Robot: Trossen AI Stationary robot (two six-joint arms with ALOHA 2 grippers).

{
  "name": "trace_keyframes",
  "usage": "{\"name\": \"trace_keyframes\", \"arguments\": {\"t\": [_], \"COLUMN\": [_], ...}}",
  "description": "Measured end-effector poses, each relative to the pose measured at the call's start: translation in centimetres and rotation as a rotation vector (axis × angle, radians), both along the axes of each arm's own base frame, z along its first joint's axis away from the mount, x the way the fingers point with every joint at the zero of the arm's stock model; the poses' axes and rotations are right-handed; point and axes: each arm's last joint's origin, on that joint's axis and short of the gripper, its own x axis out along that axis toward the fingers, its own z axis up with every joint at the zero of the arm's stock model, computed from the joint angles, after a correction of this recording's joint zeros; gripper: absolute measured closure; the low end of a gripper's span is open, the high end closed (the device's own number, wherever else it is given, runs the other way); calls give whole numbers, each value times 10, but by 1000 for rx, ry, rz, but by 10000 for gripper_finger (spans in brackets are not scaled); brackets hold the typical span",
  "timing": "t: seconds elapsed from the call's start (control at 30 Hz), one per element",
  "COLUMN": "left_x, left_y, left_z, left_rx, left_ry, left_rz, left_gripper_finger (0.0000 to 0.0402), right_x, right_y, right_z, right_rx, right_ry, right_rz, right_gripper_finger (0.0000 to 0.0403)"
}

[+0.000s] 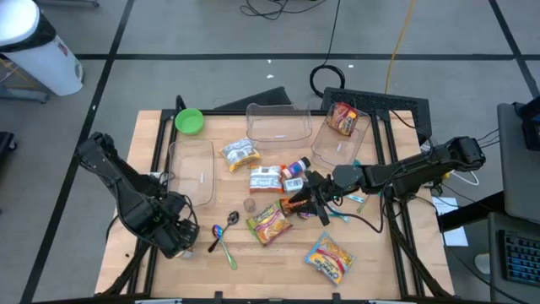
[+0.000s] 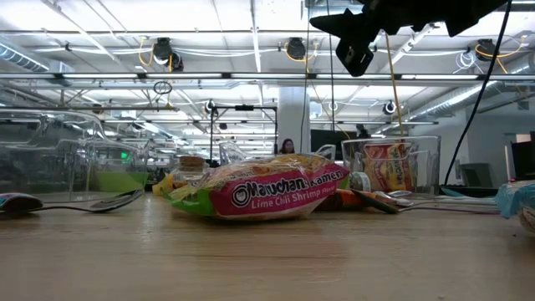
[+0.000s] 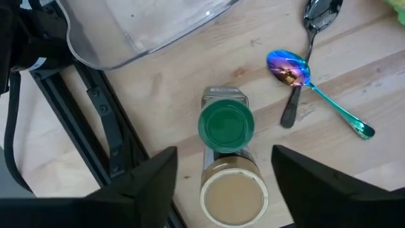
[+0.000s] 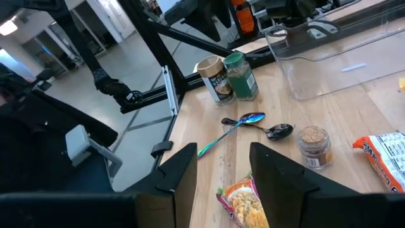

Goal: Pick & Place Food Item
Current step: Put the green spice bottle into the middle transparent bin

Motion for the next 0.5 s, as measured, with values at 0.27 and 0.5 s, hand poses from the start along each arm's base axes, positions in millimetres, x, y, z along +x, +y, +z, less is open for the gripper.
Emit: {"name": "trace_keyframes", "arguments": {"t": [0.27, 0.5], "left_x": [2, 4], "left_y": [1, -1], "left_z": [0, -7], "left_rx": [33, 37], "left_ry": [-41, -63], "left_rz": [-63, -63], "left_gripper_finger": [63, 55], "right_x": [0, 0], "right_y": [0, 0], "right_z": [0, 0], "right_rx": [11, 11], "right_ry": [4, 4], "right_rz": [-2, -1], "right_gripper_finger": [261, 261]}}
